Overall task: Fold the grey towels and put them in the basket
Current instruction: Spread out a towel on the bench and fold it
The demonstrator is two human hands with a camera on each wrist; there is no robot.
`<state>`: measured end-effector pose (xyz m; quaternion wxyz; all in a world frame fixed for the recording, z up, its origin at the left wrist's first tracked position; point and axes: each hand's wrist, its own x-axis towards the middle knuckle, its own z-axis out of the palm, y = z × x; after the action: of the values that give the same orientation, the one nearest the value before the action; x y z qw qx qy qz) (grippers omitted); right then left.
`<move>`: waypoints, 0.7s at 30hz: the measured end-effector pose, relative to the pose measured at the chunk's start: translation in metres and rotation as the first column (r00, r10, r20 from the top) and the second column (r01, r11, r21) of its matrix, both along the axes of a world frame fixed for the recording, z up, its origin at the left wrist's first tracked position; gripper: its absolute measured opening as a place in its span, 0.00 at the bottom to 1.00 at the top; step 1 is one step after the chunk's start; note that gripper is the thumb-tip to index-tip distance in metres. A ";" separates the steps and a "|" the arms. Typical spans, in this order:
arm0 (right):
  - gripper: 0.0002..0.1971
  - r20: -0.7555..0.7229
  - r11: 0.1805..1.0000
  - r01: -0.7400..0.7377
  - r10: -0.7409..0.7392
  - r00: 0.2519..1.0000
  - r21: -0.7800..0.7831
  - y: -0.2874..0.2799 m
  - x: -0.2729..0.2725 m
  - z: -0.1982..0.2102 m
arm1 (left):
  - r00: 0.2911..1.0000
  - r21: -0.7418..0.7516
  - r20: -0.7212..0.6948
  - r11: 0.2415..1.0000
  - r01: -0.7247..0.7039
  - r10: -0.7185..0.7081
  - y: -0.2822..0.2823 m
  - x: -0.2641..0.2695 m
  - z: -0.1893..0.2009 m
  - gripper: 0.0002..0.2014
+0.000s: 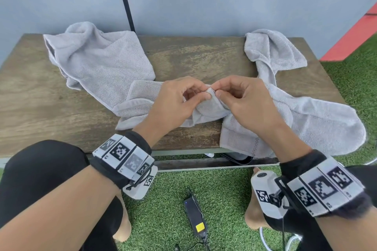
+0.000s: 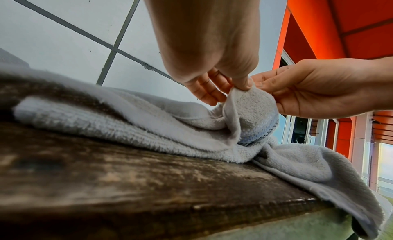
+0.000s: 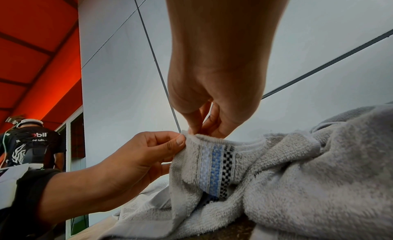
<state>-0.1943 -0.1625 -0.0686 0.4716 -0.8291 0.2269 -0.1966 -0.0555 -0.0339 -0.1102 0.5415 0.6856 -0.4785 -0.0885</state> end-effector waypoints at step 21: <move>0.10 0.076 0.995 -0.098 0.096 0.992 0.015 0.000 -0.002 0.003 | 0.992 0.048 -0.020 0.991 0.127 -0.126 0.006 -0.005 0.003 0.12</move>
<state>-0.1960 -0.1628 -0.0658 0.4968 -0.8266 0.1703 -0.2024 -0.0608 -0.0279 -0.1071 0.5219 0.6663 -0.5138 -0.1402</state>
